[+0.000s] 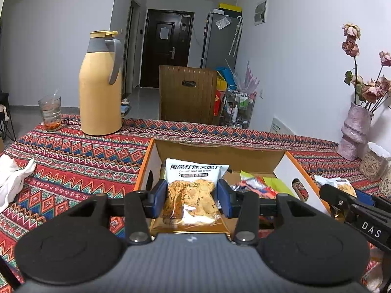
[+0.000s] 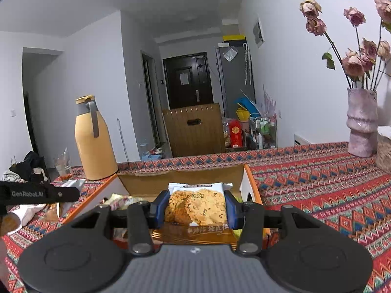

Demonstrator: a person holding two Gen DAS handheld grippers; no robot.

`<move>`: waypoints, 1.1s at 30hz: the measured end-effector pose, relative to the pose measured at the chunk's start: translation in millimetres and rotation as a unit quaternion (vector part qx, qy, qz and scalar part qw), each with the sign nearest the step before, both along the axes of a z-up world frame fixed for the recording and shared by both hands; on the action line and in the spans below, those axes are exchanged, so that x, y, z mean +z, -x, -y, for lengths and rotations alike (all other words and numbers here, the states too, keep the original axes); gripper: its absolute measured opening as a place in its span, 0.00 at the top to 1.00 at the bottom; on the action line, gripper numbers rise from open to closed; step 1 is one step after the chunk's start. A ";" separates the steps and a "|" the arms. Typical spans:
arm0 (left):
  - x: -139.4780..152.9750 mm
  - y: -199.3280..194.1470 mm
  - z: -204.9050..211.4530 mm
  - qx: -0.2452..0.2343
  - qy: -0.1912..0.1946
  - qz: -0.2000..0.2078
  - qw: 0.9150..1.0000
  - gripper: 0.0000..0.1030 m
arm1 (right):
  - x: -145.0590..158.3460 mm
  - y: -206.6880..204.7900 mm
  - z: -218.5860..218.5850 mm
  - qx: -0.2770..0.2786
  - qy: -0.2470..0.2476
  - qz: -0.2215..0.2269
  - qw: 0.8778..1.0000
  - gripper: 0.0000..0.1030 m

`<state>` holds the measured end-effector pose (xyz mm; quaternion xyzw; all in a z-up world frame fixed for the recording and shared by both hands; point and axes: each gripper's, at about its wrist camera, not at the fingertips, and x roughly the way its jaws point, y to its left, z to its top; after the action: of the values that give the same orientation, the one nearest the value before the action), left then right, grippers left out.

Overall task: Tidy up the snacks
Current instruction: 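Carry the crisp packet and cookie packet over the box with both grippers, then open both grippers to drop the packets into the box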

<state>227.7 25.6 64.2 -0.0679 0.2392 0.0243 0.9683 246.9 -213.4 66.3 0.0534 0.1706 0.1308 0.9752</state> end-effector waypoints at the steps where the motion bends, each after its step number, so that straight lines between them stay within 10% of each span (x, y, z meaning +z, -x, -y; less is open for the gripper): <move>1: 0.6 -4.2 0.4 0.001 0.000 0.000 1.000 0.56 | 1.1 -4.0 -0.8 0.001 0.001 0.001 1.000 0.55; 27: -34.8 -69.5 3.6 -0.010 0.017 -0.006 1.000 0.54 | -38.1 -81.6 -6.5 -0.009 0.007 -0.038 0.999 0.52; 33: -31.0 -58.1 3.6 0.005 0.015 0.020 1.000 0.12 | -35.8 -73.7 -4.2 -0.012 -0.002 -0.030 0.999 0.12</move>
<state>285.8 22.1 33.2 -0.0841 0.2201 0.0247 0.9715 320.6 -209.2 30.5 0.0610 0.1992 0.1173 0.9710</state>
